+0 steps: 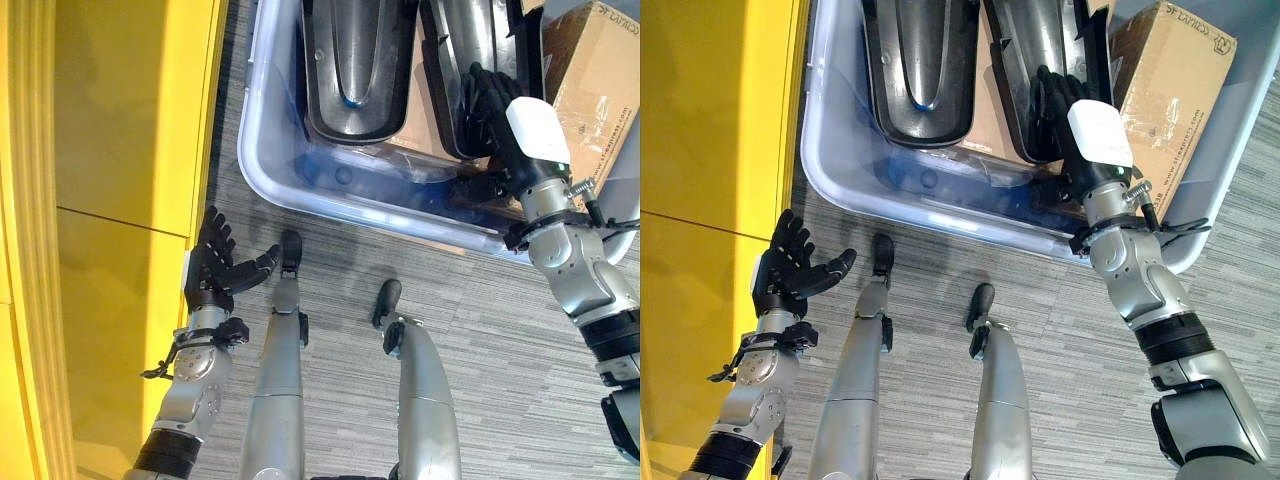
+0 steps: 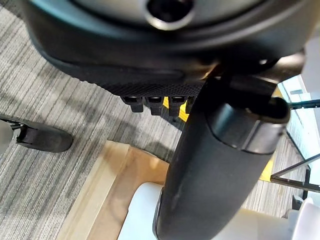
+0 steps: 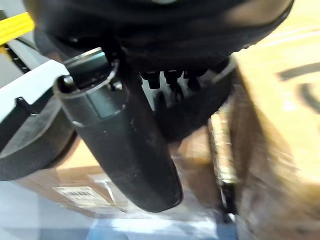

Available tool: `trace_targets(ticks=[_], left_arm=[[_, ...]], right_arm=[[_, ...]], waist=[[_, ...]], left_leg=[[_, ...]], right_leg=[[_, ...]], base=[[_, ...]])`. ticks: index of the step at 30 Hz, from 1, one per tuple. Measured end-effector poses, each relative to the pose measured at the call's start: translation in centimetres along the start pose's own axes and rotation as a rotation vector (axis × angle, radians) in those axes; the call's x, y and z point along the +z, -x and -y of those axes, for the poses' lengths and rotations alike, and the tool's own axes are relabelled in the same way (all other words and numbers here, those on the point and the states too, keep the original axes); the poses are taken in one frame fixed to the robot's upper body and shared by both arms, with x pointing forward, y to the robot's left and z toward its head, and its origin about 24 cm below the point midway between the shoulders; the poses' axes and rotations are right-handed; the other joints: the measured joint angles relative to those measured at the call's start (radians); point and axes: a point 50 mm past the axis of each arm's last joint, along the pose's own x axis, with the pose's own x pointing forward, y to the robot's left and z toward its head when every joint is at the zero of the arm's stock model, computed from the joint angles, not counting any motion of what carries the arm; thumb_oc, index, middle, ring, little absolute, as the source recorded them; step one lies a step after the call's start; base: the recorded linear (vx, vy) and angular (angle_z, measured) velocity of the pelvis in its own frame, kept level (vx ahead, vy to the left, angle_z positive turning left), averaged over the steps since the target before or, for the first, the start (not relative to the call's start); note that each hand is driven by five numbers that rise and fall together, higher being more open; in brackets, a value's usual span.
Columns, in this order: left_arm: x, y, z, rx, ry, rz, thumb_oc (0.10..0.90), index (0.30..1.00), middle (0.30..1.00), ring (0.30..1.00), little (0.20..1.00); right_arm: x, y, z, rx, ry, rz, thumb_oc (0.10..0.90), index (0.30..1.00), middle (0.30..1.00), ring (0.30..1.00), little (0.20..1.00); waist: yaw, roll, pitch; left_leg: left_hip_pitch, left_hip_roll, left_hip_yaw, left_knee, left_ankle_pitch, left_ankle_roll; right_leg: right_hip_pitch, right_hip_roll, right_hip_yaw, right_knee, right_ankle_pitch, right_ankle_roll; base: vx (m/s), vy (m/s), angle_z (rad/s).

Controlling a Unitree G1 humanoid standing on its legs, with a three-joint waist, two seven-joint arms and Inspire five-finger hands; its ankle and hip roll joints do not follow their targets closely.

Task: Move parts from the plastic box to the shelf.

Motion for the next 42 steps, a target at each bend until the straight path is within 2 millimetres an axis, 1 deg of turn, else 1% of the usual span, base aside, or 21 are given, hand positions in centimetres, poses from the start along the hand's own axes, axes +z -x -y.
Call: trace_targets(ticks=[1, 2, 4, 5, 6, 10, 12, 14, 20, 26, 30, 34, 39, 42], left_arm=[[0.0, 0.0, 0.0, -0.001, 0.001, 0.0, 0.9, 1.0, 1.0, 1.0, 1.0], [0.0, 0.0, 0.1, -0.002, 0.001, -0.001, 0.9, 1.0, 1.0, 1.0, 1.0], [0.0, 0.0, 0.1, -0.002, 0.001, 0.0, 0.9, 1.0, 1.0, 1.0, 1.0], [0.0, 0.0, 0.1, -0.001, 0.002, -0.001, 0.9, 1.0, 1.0, 1.0, 1.0], [0.0, 0.0, 0.0, -0.002, 0.0, 0.0, 0.9, 1.0, 1.0, 1.0, 1.0], [0.0, 0.0, 0.0, 0.014, 0.001, -0.002, 0.9, 1.0, 1.0, 1.0, 1.0], [0.0, 0.0, 0.0, 0.014, 0.001, -0.002, 0.9, 1.0, 1.0, 1.0, 1.0], [0.0, 0.0, 0.0, 0.014, 0.001, -0.003, 0.9, 1.0, 1.0, 1.0, 1.0], [-0.1, 0.0, 0.0, 0.017, 0.002, -0.005, 0.9, 1.0, 1.0, 1.0, 1.0], [-0.1, 0.0, 0.0, 0.035, 0.004, -0.004, 0.9, 1.0, 1.0, 1.0, 1.0], [-0.1, 0.0, 0.1, 0.038, 0.004, -0.005, 0.9, 1.0, 1.0, 1.0, 1.0], [-0.1, 0.0, 0.0, 0.048, 0.005, -0.005, 0.9, 1.0, 1.0, 1.0, 1.0], [-0.1, 0.0, 0.1, 0.05, 0.007, -0.006, 0.9, 1.0, 1.0, 1.0, 1.0], [-0.2, 0.0, 0.1, 0.052, 0.011, -0.007, 0.9, 1.0, 1.0, 1.0, 1.0]], right_arm=[[0.0, 0.1, -0.1, 0.003, -0.002, -0.002, 0.9, 1.0, 1.0, 1.0, 1.0], [0.3, 0.0, -0.6, -0.008, -0.059, -0.011, 0.9, 1.0, 1.0, 1.0, 1.0], [0.7, -0.1, -1.0, -0.022, -0.123, -0.016, 0.9, 1.0, 1.0, 1.0, 1.0], [1.1, -0.2, -1.2, -0.039, -0.186, -0.022, 0.9, 1.0, 1.0, 1.0, 1.0], [1.2, -0.3, -1.3, -0.042, -0.212, -0.022, 0.9, 1.0, 1.0, 1.0, 1.0], [2.7, -0.9, -2.1, -0.073, -0.451, -0.03, 0.9, 1.0, 1.0, 1.0, 1.0], [3.4, -1.0, -2.1, -0.079, -0.553, -0.018, 0.9, 1.0, 1.0, 1.0, 1.0], [3.7, -1.1, -2.3, -0.083, -0.619, -0.021, 0.9, 1.0, 1.0, 1.0, 1.0], [4.6, -1.2, -2.4, -0.083, -0.683, -0.003, 0.9, 1.0, 1.0, 1.0, 1.0], [5.3, -1.5, -2.7, -0.1, -0.785, -0.009, 0.9, 1.0, 1.0, 1.0, 1.0], [5.9, -1.7, -2.9, -0.08, -0.801, 0.006, 0.9, 1.0, 1.0, 1.0, 1.0], [6.0, -1.7, -2.9, -0.079, -0.804, 0.006, 0.9, 1.0, 1.0, 1.0, 1.0], [6.2, -1.5, -2.6, -0.081, -0.804, 0.027, 0.9, 1.0, 1.0, 1.0, 1.0], [7.1, -1.1, -1.8, -0.091, -0.812, 0.084, 0.9, 1.0, 1.0, 1.0, 1.0]], waist=[[-0.001, 0.0, 0.0], [-0.003, 0.0, 0.0], [-0.002, 0.0, 0.0], [-0.002, 0.0, 0.0], [-0.001, 0.0, 0.0], [-0.002, 0.0, 0.0], [-0.002, 0.0, 0.0], [-0.002, 0.0, 0.0], [-0.003, 0.0, 0.0], [-0.008, 0.0, 0.0], [-0.015, 0.0, 0.0], [-0.02, 0.0, 0.0], [-0.022, 0.0, 0.0], [-0.022, 0.001, 0.0]], left_leg=[[0.001, 0.001, 0.001, 0.0, 0.0, 0.0], [0.002, 0.002, 0.0, 0.002, 0.0, 0.0], [0.002, 0.003, 0.0, 0.003, 0.0, 0.0], [0.002, 0.003, 0.0, 0.006, -0.001, 0.002], [0.001, 0.003, 0.001, 0.006, -0.002, 0.002], [0.001, 0.002, 0.001, 0.012, -0.003, 0.003], [0.001, 0.002, 0.002, 0.012, -0.006, 0.007], [0.002, 0.002, 0.002, 0.013, -0.007, 0.008], [0.001, 0.003, 0.003, 0.014, -0.007, 0.007], [0.002, 0.003, 0.003, 0.015, -0.007, 0.006], [0.002, 0.004, 0.003, 0.016, -0.006, 0.004], [0.003, 0.004, 0.003, 0.017, -0.007, 0.006], [0.003, 0.004, 0.003, 0.017, -0.006, 0.005], [0.003, 0.004, 0.003, 0.017, -0.005, 0.002]], right_leg=[[0.0, 0.0, 0.001, 0.0, 0.0, 0.0], [0.002, 0.002, 0.0, 0.001, 0.0, 0.0], [0.001, 0.002, 0.0, 0.002, 0.0, 0.0], [0.003, 0.002, 0.0, 0.002, 0.0, 0.0], [0.002, 0.002, 0.001, 0.002, 0.001, 0.001], [0.005, 0.002, 0.002, 0.002, 0.002, 0.002], [0.005, 0.002, 0.002, 0.002, 0.002, 0.002], [0.005, 0.002, 0.002, 0.003, 0.002, 0.002], [0.005, 0.003, 0.002, 0.004, 0.002, 0.002], [0.006, 0.003, 0.002, 0.005, 0.002, 0.002], [0.006, 0.004, 0.002, 0.007, 0.002, 0.002], [0.006, 0.004, 0.002, 0.007, 0.002, 0.002], [0.006, 0.004, 0.003, 0.007, 0.002, 0.002], [0.006, 0.004, 0.003, 0.005, 0.002, 0.002]], base=[[0.0, 0.0, 0.0], [0.0, 0.0, 0.0], [0.0, 0.0, 0.0], [0.0, 0.0, 0.0], [0.0, 0.0, 0.0], [0.0, 0.0, 0.0], [0.0, 0.0, 0.0], [0.0, 0.0, 0.0], [0.0, 0.0, 0.0], [0.0, 0.0, 0.0], [0.0, 0.0, 0.0], [0.0, 0.0, 0.0], [0.0, 0.0, 0.0], [0.0, 0.0, 0.0]])
